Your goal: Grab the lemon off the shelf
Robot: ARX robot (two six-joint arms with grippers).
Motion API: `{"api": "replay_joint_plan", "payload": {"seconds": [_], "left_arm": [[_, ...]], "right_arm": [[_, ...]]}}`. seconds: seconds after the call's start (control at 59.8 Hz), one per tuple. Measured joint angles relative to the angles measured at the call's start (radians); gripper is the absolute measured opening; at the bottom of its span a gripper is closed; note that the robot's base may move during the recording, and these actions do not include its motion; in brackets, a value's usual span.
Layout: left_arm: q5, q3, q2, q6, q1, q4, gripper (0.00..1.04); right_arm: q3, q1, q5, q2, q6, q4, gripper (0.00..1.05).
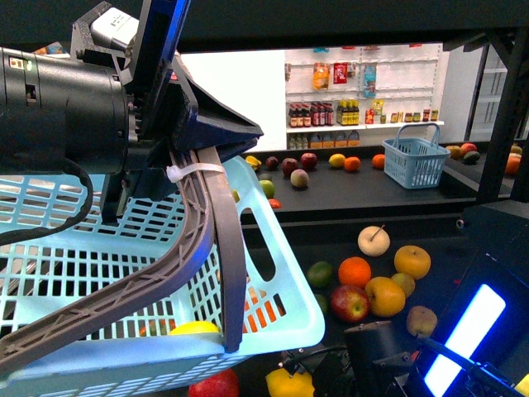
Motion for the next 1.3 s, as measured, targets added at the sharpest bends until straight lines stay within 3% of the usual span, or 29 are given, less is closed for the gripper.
{"api": "replay_joint_plan", "payload": {"seconds": [0.335, 0.535, 0.652, 1.021, 1.305], "left_arm": [[0.000, 0.000, 0.000, 0.000, 0.000, 0.000, 0.07], [0.000, 0.000, 0.000, 0.000, 0.000, 0.000, 0.07], [0.000, 0.000, 0.000, 0.000, 0.000, 0.000, 0.07], [0.000, 0.000, 0.000, 0.000, 0.000, 0.000, 0.07], [0.000, 0.000, 0.000, 0.000, 0.000, 0.000, 0.07]], "right_arm": [[0.019, 0.014, 0.019, 0.035, 0.000, -0.009, 0.97], [0.017, 0.008, 0.027, 0.035, 0.004, 0.005, 0.71], [0.013, 0.000, 0.045, 0.035, 0.023, 0.029, 0.64], [-0.089, -0.064, 0.129, -0.101, 0.112, 0.182, 0.63], [-0.243, -0.131, 0.112, -0.304, 0.123, 0.274, 0.63]]}}
